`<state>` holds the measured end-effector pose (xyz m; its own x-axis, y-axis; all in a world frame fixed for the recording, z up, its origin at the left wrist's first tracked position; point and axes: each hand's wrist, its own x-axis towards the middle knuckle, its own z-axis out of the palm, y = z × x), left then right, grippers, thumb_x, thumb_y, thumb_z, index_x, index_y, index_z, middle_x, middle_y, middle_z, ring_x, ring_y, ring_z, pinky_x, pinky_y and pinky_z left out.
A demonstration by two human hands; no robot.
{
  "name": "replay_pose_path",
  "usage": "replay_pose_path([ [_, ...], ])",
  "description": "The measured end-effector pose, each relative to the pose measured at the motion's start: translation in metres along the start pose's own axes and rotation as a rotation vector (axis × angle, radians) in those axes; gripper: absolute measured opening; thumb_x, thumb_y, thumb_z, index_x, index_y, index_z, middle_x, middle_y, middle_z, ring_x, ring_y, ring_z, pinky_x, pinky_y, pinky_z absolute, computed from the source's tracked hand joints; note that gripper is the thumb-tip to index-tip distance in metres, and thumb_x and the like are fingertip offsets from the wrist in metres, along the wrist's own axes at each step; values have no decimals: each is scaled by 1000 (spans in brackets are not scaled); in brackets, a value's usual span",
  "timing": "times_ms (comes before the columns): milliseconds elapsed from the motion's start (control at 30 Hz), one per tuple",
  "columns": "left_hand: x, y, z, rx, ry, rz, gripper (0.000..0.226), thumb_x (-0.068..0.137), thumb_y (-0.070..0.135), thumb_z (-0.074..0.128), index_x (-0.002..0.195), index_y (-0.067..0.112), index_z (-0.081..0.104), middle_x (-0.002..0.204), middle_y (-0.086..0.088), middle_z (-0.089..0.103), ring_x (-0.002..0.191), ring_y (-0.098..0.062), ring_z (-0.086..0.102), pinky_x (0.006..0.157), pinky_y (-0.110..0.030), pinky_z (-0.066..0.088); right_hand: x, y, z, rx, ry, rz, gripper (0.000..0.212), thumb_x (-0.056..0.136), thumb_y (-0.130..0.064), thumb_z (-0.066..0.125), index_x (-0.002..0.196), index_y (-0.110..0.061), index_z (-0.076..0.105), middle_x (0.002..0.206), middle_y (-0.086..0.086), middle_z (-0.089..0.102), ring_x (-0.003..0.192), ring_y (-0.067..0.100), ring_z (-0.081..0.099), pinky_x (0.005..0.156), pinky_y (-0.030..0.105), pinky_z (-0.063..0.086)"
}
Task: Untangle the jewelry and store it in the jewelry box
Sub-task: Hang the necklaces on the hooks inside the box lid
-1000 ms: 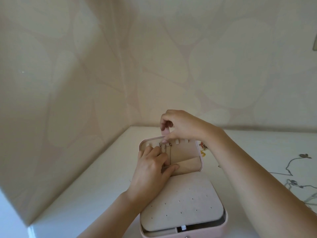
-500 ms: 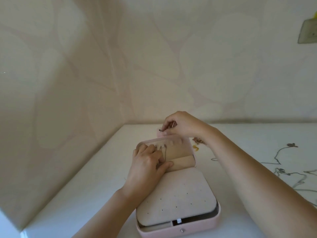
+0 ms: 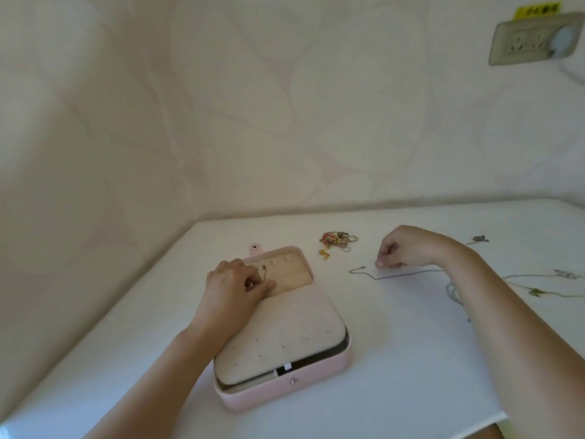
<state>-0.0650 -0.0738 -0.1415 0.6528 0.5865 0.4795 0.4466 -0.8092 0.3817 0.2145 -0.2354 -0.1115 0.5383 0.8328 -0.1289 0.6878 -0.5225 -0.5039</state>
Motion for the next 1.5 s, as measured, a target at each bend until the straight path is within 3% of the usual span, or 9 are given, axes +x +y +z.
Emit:
replay_pose_path([
  [133,2,1,0,-10,-54,-43,14,87,32,63,79,21,68,78,12,53,86,-13,48,74,-27,31,-38,-20,30,-251,97,20,36,84,-39,67,106,-11,67,107,5,65,104,22,60,84,28,46],
  [300,2,6,-3,-4,-113,3,12,90,23,59,93,21,71,91,3,61,89,-14,53,75,-23,34,-102,-31,85,-344,43,-32,59,101,-47,24,151,-19,14,160,2,8,146,29,7,117,48,9],
  [500,-4,20,-16,55,-160,79,21,92,16,55,108,19,68,102,1,62,102,-19,56,81,-23,35,-154,-35,107,-329,19,-180,73,85,-66,3,151,-34,8,160,-8,-2,147,23,-6,117,47,-4],
  [733,-37,90,-10,58,-307,284,29,98,29,45,124,32,57,131,17,51,122,-5,46,82,-8,23,-174,-13,94,194,145,-351,40,101,-25,43,140,-35,43,147,-29,25,132,-13,24,107,4,18],
  [833,-43,104,-3,13,-338,296,31,100,20,40,124,26,59,130,11,53,119,-6,47,81,-6,24,-170,19,74,37,426,-104,40,100,-23,43,140,-21,45,152,-11,32,138,4,31,113,20,21],
  [933,-48,118,3,-55,-353,325,33,100,17,39,124,25,59,128,12,54,117,-5,49,88,-9,31,-174,40,71,-231,337,68,52,103,-36,28,149,-13,24,159,1,15,146,14,12,115,24,8],
  [1133,-57,169,28,-42,-456,537,41,99,13,39,138,22,45,141,7,46,129,-8,41,103,-18,31,-202,41,97,-217,311,-269,85,81,-71,-4,149,-27,24,152,-18,4,143,1,-8,111,18,-14],
  [1300,-65,181,52,-64,-629,546,43,102,20,32,145,22,35,150,10,34,139,-5,26,113,-18,19,-216,56,102,-14,435,-522,44,95,-45,42,132,-26,54,140,-22,40,135,-13,24,116,16,9],
  [1500,-74,175,54,-101,-702,562,48,100,23,32,147,30,28,153,18,22,139,6,11,115,-17,9,-224,70,102,162,663,-538,17,78,-15,72,93,-22,76,100,-15,71,99,-9,63,90,12,48],
])
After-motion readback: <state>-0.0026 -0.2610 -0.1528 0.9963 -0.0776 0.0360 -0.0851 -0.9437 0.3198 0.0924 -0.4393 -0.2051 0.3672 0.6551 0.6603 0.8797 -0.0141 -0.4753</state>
